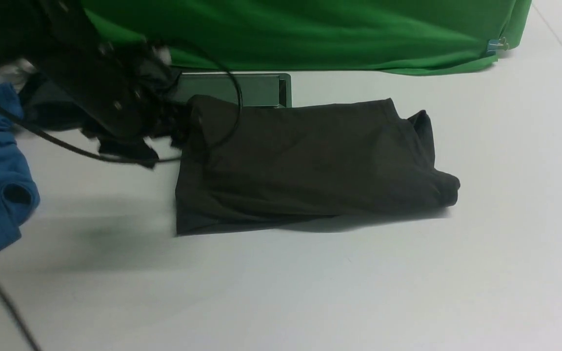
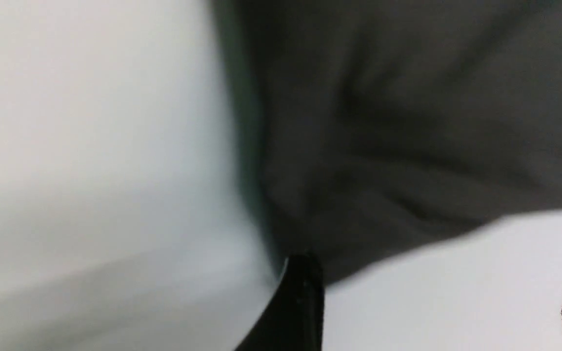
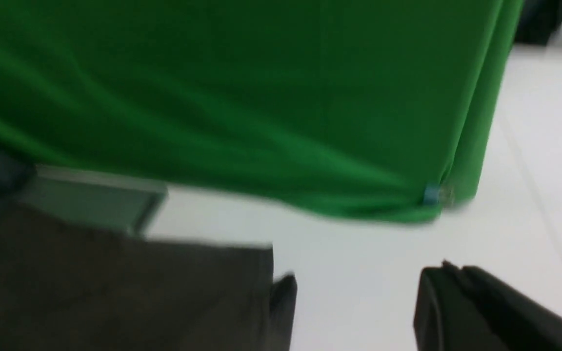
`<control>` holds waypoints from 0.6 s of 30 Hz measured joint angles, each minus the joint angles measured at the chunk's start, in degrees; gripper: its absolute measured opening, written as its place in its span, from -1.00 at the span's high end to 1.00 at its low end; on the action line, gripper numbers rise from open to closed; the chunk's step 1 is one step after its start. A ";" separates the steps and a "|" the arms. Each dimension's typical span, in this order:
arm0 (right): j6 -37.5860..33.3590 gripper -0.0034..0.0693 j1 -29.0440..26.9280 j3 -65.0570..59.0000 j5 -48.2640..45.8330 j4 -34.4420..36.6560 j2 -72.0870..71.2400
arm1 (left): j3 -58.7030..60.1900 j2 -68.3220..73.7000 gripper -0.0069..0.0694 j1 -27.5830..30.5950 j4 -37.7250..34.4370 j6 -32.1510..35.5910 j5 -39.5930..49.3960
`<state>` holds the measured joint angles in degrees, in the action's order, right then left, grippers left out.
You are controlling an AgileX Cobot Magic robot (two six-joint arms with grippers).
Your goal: Fold a long-sleeved shirt on a white desktop.
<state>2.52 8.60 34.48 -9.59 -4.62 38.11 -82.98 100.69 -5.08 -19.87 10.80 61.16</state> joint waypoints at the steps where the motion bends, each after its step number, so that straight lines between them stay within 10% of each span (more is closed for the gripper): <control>1: 0.11 0.85 0.00 -2.77 2.31 0.00 -2.71 | 0.00 -0.90 -1.00 0.00 -0.12 0.41 0.40; 10: 1.41 0.76 0.00 -21.81 16.30 0.05 -19.78 | 2.53 -23.49 -0.91 0.00 -1.68 2.39 7.98; 18: 1.53 0.73 0.00 -24.24 17.07 0.05 -20.47 | 16.82 -46.59 0.17 0.00 -5.05 5.00 8.48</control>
<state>4.04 8.60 10.24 7.48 -4.57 17.64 -66.15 54.10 -5.08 -24.93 15.80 69.64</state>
